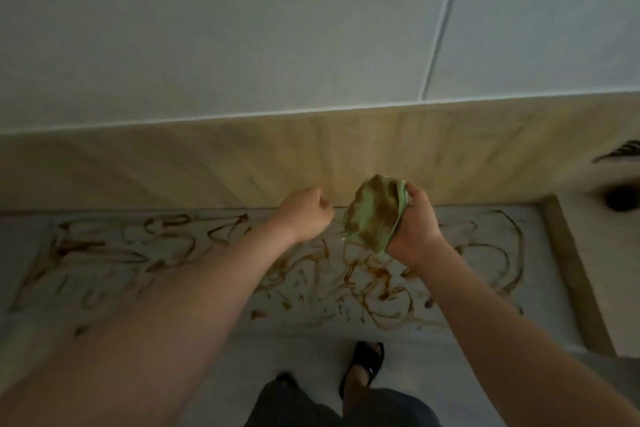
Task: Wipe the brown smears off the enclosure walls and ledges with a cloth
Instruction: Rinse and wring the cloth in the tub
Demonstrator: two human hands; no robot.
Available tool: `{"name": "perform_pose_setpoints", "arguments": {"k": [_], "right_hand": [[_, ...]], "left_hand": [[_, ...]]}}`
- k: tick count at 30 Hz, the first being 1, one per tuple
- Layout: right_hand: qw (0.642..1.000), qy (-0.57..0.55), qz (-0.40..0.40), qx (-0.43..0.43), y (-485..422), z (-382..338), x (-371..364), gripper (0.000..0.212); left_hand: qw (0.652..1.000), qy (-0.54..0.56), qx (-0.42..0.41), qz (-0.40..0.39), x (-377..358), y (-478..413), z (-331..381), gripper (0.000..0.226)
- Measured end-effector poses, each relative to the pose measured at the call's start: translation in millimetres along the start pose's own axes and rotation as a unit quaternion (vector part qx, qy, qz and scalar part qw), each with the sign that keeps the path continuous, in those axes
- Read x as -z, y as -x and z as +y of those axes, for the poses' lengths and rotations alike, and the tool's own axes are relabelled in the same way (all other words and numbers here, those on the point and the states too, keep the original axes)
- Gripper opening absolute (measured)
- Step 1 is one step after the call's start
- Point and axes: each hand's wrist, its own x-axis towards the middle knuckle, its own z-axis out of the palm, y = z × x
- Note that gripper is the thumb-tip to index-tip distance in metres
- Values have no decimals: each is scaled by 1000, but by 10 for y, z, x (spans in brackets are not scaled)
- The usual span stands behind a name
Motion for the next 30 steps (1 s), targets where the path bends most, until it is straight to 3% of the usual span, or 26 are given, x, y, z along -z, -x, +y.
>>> {"name": "perform_pose_setpoints", "arguments": {"k": [3,5,9,11,17,21,25,28,30], "right_hand": [[993,85,-64,-47,164,489,-522,64],[981,142,-106,-76,307,886,-794,64],[941,243,-189,-142,721,1748,-1158,64],[914,290,-222,-175,972,2188,-1224,61],[807,417,-316,-273,2175,3698,-1024,62],[755,444,-343,-339,2871,4446,-795,78],[679,496,-382,-383,3510,5114,-633,62],[638,520,-391,-412,3919,5583,-507,60],[603,549,-395,-424,4160,5878,-426,68]], "left_hand": [[980,161,80,85,161,563,-584,26],[944,268,130,145,161,989,-943,28],[850,418,209,244,-110,1966,-1717,15],[799,489,217,277,-355,2500,-2061,20],[613,671,234,345,-1658,4303,-2748,9],[556,697,206,403,-2268,5319,-2846,29],[510,698,202,461,-2614,6258,-2902,30],[467,689,247,495,-2884,6839,-3011,61],[431,716,246,490,-3147,7139,-3110,68]]}}
